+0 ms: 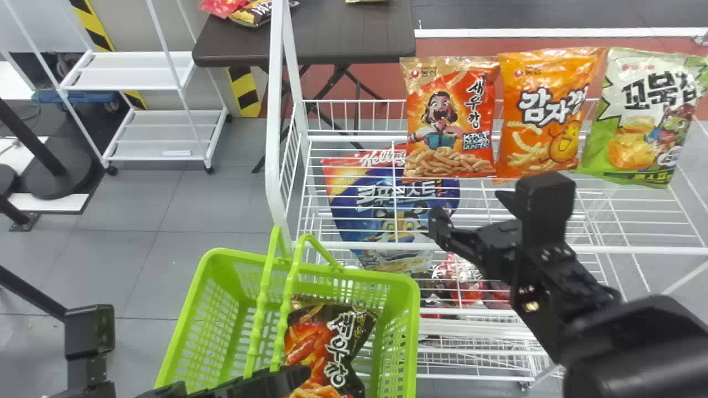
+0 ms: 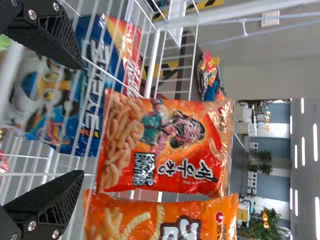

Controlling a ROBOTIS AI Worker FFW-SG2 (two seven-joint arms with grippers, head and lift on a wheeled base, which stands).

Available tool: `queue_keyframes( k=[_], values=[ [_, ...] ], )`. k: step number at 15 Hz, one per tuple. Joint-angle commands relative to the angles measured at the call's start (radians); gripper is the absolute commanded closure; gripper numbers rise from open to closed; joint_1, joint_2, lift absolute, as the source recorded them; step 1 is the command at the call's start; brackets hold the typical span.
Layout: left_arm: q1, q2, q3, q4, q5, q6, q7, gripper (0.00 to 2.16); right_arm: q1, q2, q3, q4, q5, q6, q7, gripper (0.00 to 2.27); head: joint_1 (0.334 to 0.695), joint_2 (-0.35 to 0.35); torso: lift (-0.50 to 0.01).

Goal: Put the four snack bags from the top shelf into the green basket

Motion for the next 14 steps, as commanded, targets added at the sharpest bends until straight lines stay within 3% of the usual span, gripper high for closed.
queue_keyframes(
  k=[1,10,11,13,14],
  values=[
    [-0.001,0.001,-0.005,0.000,-0.001,0.000,0.003,2.14,-0.094,0.025,0.001,0.114,0.004,-0.041,-0.004,0.06,0.695,0.025,-0.001],
    [0.002,0.003,-0.011,0.008,-0.001,0.000,0.000,2.14,-0.386,0.089,0.021,0.542,0.004,-0.231,-0.056,0.13,0.695,0.015,-0.001],
    [0.003,0.003,-0.011,0.009,-0.001,0.000,0.000,2.14,-0.409,0.094,0.024,0.571,0.004,-0.219,-0.056,0.27,0.695,0.015,-0.001],
    [0.008,0.004,-0.010,0.009,-0.001,0.000,0.000,2.14,-0.447,0.100,0.035,0.616,0.018,-0.173,-0.056,0.77,0.695,0.021,-0.001],
    [0.008,0.004,-0.010,0.008,0.001,0.000,0.000,2.14,-0.461,0.103,0.041,0.636,0.018,-0.163,-0.056,1.19,0.695,0.026,-0.001]
  ],
)
